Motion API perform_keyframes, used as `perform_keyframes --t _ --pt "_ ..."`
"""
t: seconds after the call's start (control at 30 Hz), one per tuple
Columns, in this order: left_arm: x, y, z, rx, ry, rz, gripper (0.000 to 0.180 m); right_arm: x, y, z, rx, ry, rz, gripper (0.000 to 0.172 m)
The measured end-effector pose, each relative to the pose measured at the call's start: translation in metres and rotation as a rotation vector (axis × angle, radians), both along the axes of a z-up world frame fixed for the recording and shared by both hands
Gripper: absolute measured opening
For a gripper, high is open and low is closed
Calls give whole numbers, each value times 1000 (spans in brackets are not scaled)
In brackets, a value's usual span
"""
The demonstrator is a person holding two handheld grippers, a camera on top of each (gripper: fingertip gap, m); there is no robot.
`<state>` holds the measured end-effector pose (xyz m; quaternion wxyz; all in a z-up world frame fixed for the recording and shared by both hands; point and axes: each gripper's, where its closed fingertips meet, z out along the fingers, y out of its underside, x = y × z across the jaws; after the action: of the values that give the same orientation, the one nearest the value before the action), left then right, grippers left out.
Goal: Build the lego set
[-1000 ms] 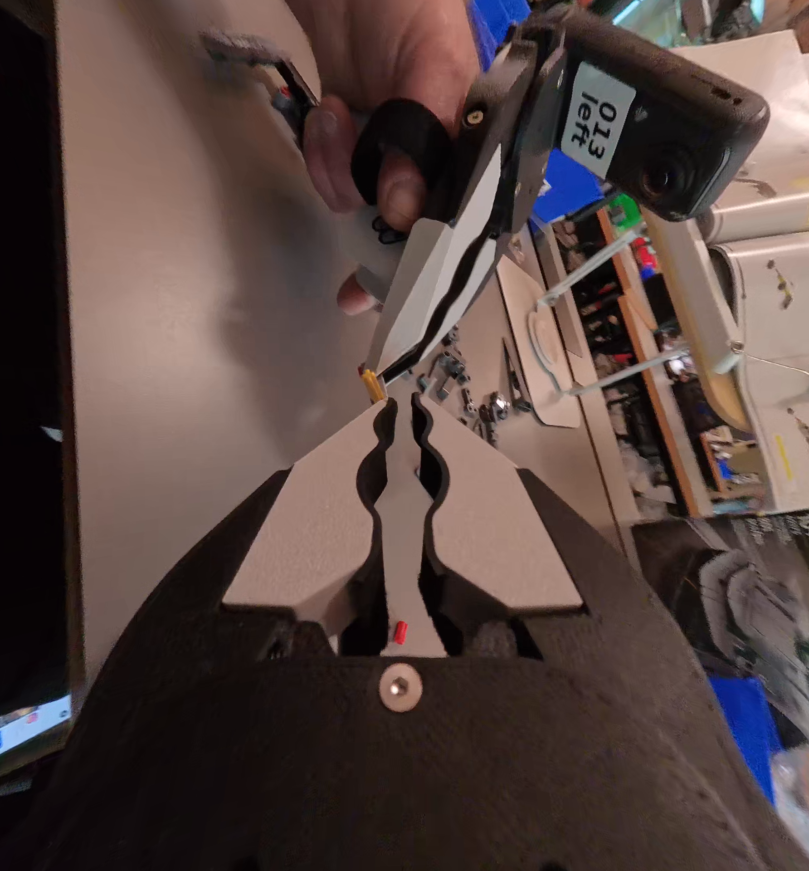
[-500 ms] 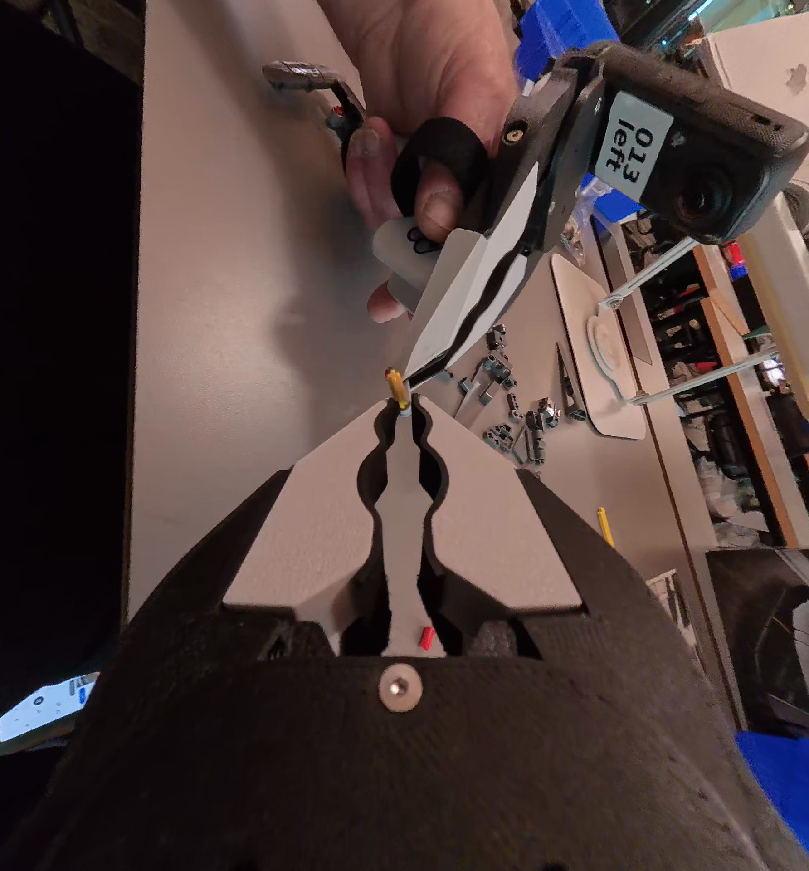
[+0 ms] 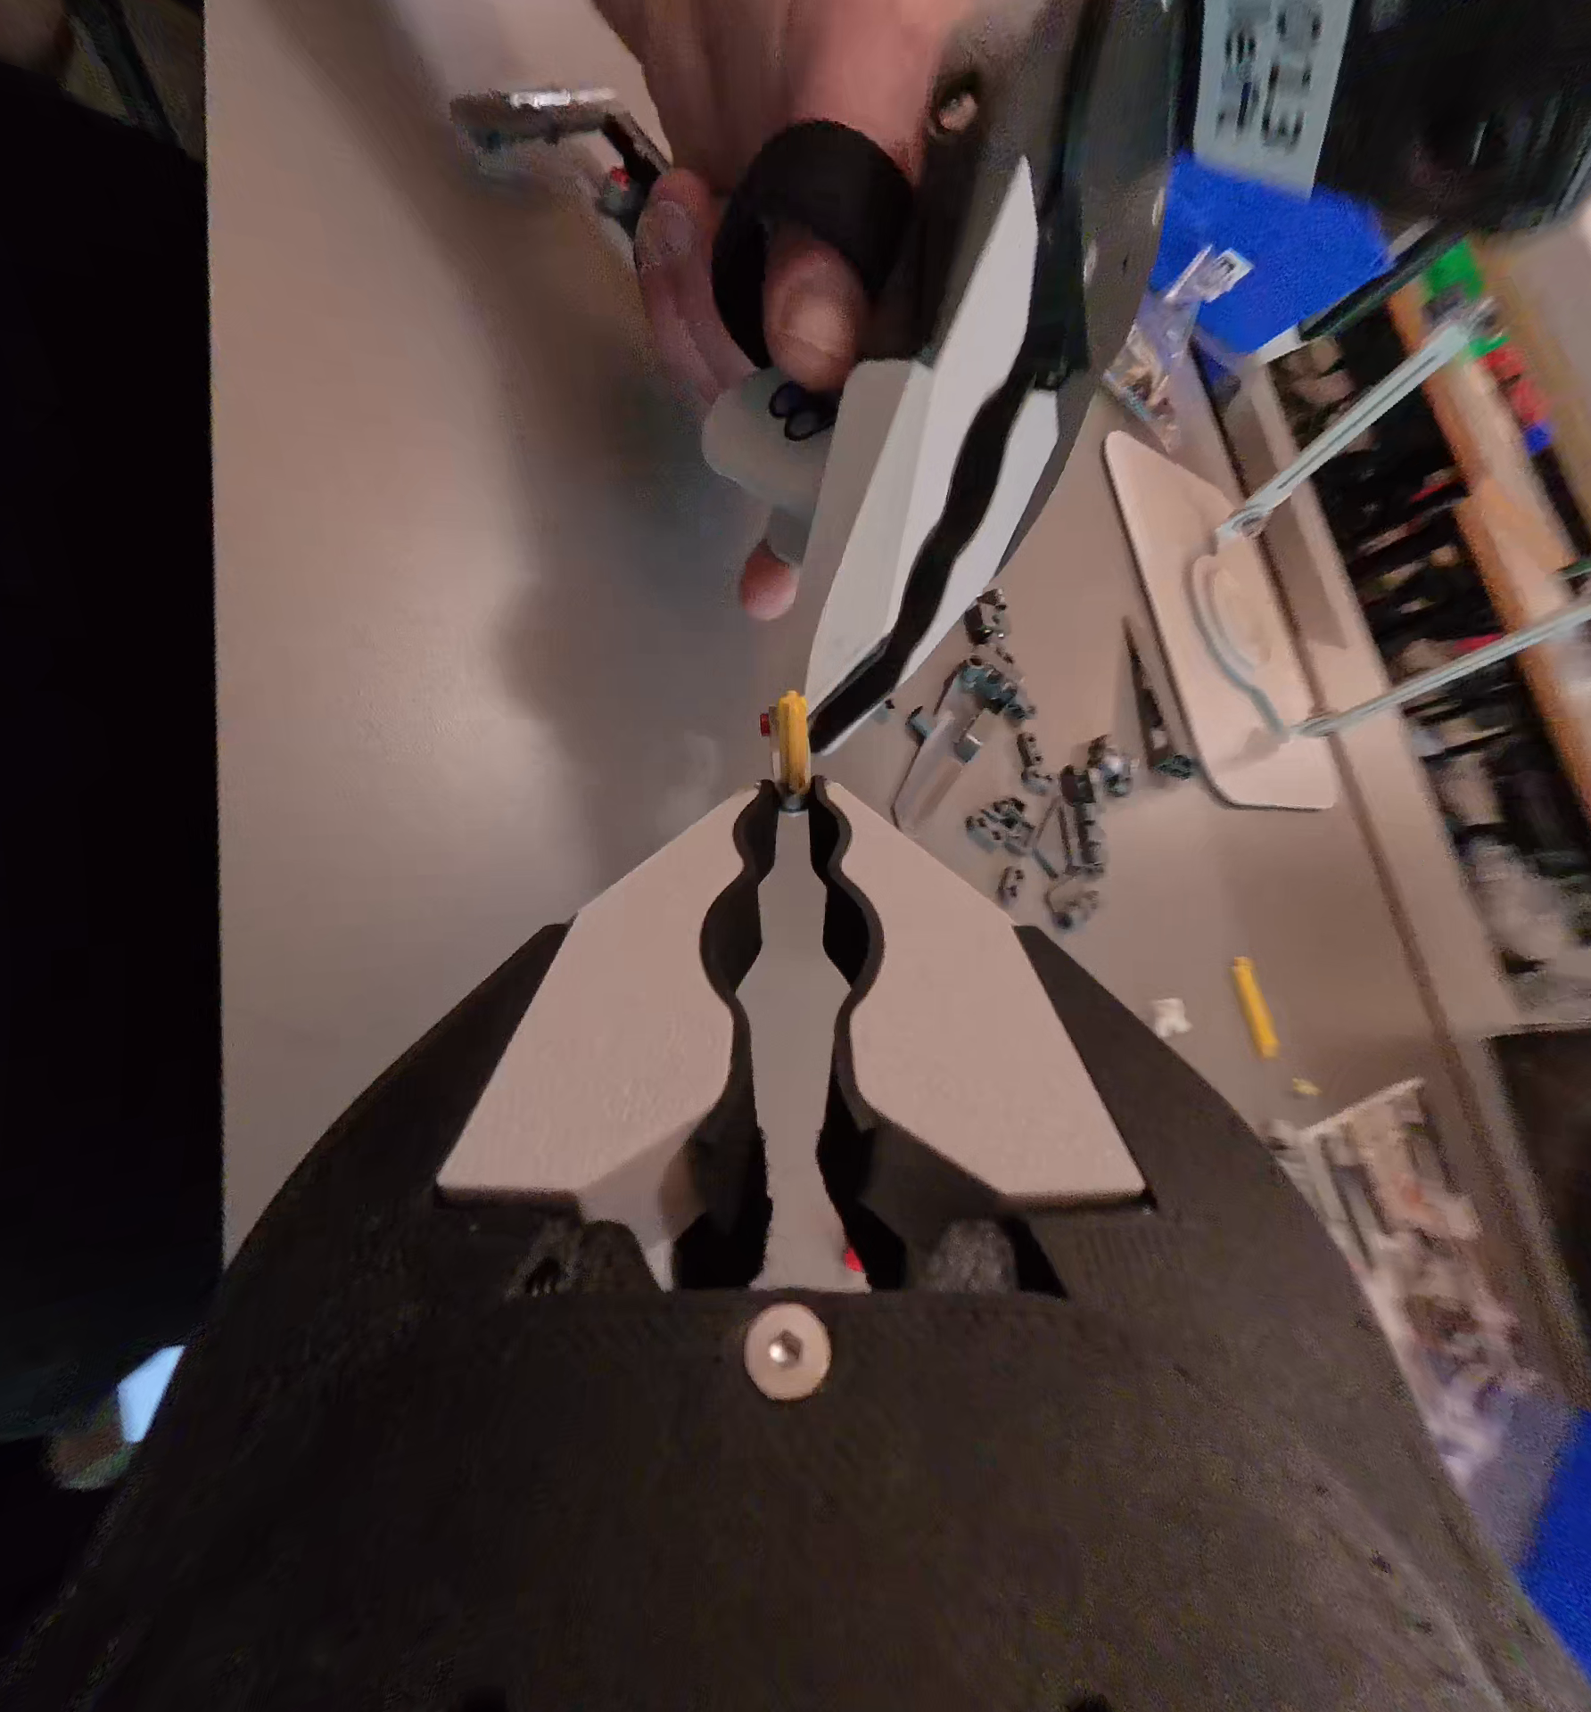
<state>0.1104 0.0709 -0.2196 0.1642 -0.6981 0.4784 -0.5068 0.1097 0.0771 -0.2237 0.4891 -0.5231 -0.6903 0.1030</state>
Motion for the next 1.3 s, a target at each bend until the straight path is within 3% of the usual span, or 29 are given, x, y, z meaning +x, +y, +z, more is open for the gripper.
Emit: perform_keyframes --t 0.17,0.43,1.3 --pt "-13 17 3 417 89 87 14 0 5 -5 -236 24 -3 4" --pt "-11 12 -16 752 208 50 13 -10 5 -12 -335 -10 23 4" --pt "-18 15 -45 685 329 -12 8 -14 10 -22 -398 -59 13 3"
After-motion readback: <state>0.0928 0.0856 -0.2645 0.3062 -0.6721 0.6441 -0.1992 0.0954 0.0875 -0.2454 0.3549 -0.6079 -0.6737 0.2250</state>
